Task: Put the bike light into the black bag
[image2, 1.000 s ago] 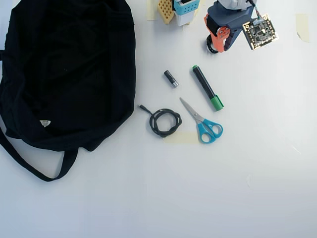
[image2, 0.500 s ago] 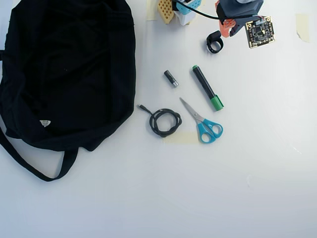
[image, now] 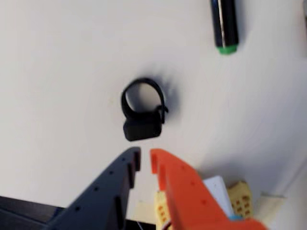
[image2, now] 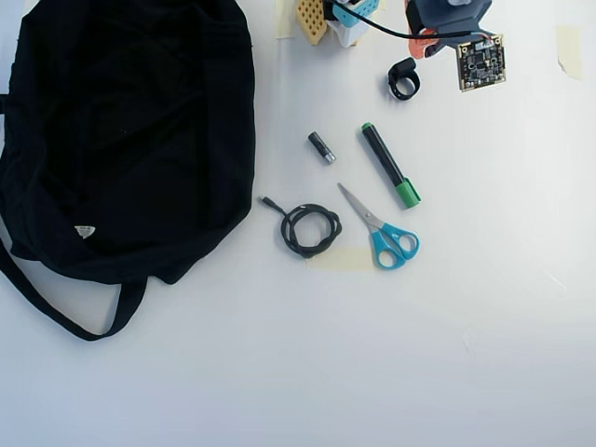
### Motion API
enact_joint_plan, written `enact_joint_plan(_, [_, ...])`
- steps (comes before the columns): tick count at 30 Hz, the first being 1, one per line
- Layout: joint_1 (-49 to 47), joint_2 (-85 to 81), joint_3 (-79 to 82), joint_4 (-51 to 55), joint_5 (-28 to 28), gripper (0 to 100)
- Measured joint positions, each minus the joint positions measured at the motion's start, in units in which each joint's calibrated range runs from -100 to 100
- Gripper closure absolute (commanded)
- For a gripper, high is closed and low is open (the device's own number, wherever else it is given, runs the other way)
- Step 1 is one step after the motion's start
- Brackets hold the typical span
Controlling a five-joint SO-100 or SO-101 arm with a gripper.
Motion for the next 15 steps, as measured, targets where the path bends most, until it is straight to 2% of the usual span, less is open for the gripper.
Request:
enact_joint_plan(11, [0.0,-0.1,5.7,-0.3,-0.1,81])
enact_joint_plan(15, [0.0,-0.1,7.8,-4.2,-0.1,76])
